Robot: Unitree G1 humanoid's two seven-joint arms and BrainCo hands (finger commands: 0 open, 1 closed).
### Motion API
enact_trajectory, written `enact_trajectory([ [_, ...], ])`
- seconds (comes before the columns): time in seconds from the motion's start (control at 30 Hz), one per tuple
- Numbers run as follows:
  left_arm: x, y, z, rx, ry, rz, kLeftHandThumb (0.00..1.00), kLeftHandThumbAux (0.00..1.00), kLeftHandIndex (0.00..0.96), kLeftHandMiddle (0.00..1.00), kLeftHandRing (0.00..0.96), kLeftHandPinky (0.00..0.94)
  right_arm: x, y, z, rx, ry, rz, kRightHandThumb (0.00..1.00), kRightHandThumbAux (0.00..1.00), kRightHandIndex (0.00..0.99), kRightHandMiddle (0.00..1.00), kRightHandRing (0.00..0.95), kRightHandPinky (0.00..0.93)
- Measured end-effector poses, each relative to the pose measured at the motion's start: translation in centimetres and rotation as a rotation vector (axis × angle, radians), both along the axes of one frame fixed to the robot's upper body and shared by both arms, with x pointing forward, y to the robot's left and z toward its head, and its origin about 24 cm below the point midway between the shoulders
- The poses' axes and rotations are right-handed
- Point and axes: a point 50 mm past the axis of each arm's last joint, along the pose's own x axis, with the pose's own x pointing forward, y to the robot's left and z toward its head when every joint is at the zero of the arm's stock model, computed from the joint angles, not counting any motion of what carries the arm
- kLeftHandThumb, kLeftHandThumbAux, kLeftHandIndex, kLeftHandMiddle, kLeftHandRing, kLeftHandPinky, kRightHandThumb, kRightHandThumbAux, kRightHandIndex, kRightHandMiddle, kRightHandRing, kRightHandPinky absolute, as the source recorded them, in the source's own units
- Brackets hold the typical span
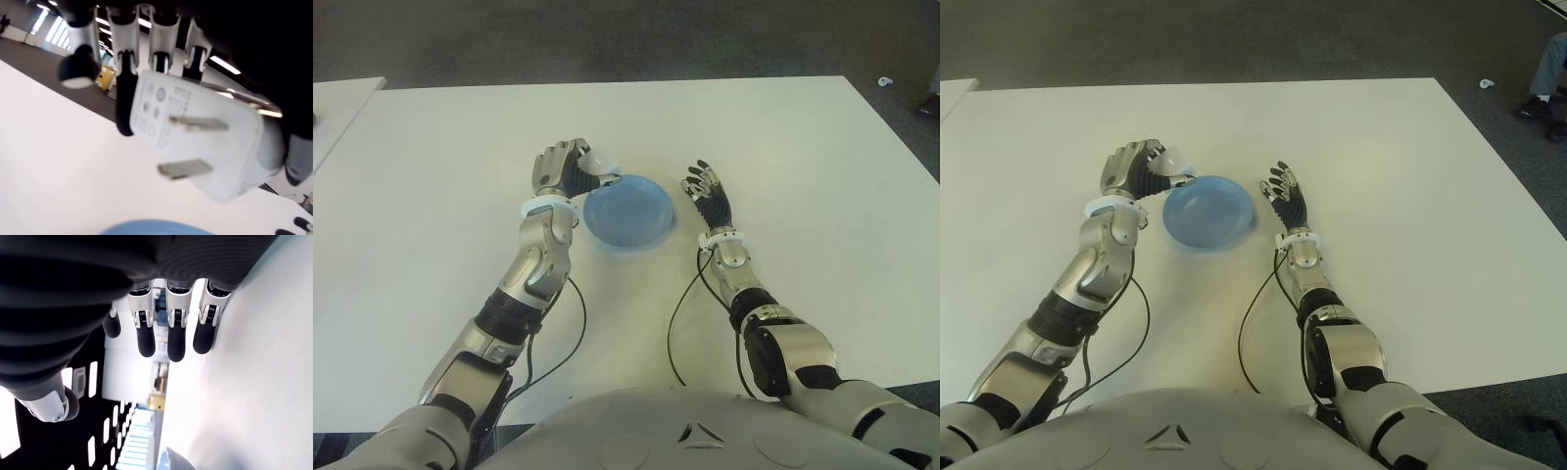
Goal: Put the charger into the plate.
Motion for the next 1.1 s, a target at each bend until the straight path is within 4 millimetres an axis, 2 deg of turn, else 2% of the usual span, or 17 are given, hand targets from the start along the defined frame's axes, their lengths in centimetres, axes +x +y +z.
enact_trajectory([
  [0.2,-0.1,-1.3,-0.8,0.018,0.012,-0.069,0.749,0.696,0.443,0.836,0.838,0.828,0.0,0.0,0.0,0.004,0.000,-0.003,0.000,0.551,0.054,0.133,0.128,0.110],
  [0.5,-0.6,-2.9,-1.4,0.039,0.037,-0.177,0.749,0.695,0.443,0.833,0.832,0.820,0.0,0.2,0.0,0.013,0.001,-0.004,0.000,0.535,0.027,0.074,0.069,0.071],
  [0.73,-1.1,-4.0,-2.1,0.066,0.055,-0.249,0.748,0.695,0.443,0.835,0.834,0.836,0.0,0.4,0.0,0.016,0.001,-0.007,0.000,0.527,0.018,0.057,0.054,0.071],
  [1.1,-2.2,-5.4,-4.9,0.070,0.096,-0.339,0.745,0.695,0.443,0.836,0.829,0.806,0.0,0.5,0.0,0.019,0.000,-0.011,0.000,0.543,0.022,0.073,0.071,0.089],
])
